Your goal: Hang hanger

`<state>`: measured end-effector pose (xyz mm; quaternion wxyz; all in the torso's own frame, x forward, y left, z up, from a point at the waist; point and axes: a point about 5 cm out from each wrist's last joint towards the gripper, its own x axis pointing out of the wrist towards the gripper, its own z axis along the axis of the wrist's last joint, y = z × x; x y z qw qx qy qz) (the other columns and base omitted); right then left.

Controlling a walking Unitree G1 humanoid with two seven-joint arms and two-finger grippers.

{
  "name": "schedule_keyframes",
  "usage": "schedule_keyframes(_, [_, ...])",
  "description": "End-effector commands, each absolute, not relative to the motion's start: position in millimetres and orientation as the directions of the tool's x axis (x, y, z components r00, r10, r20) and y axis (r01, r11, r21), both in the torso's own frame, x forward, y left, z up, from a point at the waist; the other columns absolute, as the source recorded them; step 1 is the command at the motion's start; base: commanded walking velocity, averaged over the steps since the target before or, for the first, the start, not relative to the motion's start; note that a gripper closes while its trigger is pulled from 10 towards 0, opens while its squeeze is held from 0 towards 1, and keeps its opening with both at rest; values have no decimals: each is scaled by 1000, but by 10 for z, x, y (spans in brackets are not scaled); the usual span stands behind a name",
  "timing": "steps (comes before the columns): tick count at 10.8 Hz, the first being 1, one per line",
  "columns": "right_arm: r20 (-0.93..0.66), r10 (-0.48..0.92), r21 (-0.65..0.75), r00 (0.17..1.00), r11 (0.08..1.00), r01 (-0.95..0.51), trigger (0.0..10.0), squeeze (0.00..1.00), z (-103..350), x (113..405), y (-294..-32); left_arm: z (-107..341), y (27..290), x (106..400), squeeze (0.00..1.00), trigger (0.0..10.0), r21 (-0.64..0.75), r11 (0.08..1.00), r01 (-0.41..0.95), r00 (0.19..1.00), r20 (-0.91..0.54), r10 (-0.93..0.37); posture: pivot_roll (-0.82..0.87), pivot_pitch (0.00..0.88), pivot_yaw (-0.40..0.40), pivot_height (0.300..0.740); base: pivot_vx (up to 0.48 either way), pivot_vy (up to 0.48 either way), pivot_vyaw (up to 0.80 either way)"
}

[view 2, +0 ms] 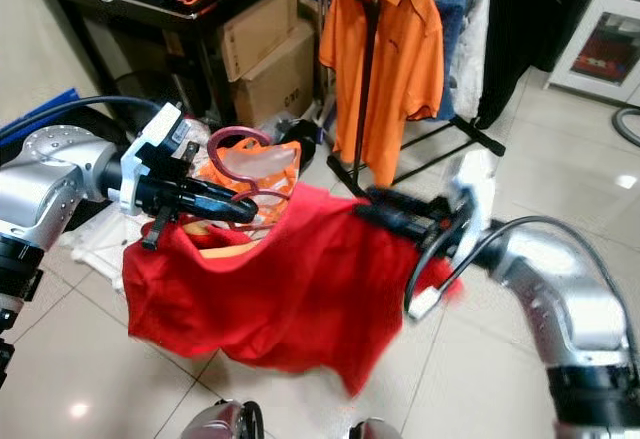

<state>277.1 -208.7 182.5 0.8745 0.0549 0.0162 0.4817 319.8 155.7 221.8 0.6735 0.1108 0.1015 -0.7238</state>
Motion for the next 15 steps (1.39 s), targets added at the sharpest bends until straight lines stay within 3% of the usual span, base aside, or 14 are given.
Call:
schedule_keyframes(1, [65, 824, 121, 563, 554, -824, 10000, 1000, 1880, 2798, -2134, 2308, 1564, 3170, 0, 0, 44, -89, 995, -72, -295, -953, -122, 86, 74, 740, 0, 0, 0])
schedule_keyframes(4, [91, 679, 88, 728, 723, -685, 10000, 1000, 1872, 2980, -2302, 2249, 1571, 3159, 0, 0, 30, -75, 997, -62, -301, -952, -128, 73, 81, 740, 0, 0, 0])
schedule_keyframes(5, [132, 475, 75, 870, 870, -487, 10000, 1000, 1861, 3131, -2458, 2186, 1566, 3191, 0, 0, 29, 4, 1000, 12, -284, -959, -130, 67, 84, 740, 0, 0, 0])
schedule_keyframes(6, [119, 297, -2, 947, 954, -299, 10000, 1000, 1835, 3188, -2532, 2142, 1559, 3243, 0, 0, 33, 105, 994, 110, -243, -964, -131, 62, 84, 740, 0, 0, 0])
schedule_keyframes(7, [152, 208, -91, 966, 976, -196, 10000, 1000, 1797, 3173, -2393, 2081, 1527, 3341, 0, 0, 33, 300, 954, 301, -172, -938, -133, 57, 68, 740, 0, 0, 0])
schedule_keyframes(8, [180, 190, -101, 965, 980, -174, 10000, 1000, 1787, 3156, -2290, 2078, 1502, 3397, 0, 0, 16, 399, 917, 397, -128, -909, -129, 58, 63, 740, 0, 0, 0])
schedule_keyframes(9, [220, 113, -4, 969, 993, -115, 10000, 0, 1735, 3172, -2170, 2053, 1463, 3505, 0, 0, -14, 561, 828, 558, -84, -826, -120, 59, 55, 740, 0, 0, 0])
schedule_keyframes(11, [163, 33, 108, 986, 993, -51, 10000, 0, 1415, 3125, -1845, 1966, 1417, 3655, 0, 0, -78, 809, 582, 811, -21, -585, -80, 49, 21, 740, 0, 0, 0])
schedule_keyframes(15, [47, -49, 89, 998, 995, 45, 10000, 0, 1165, 3076, -1663, 1708, 1268, 3640, 0, 0, -121, 970, 211, 975, -43, -218, -58, 62, -14, 740, 0, 0, 0])
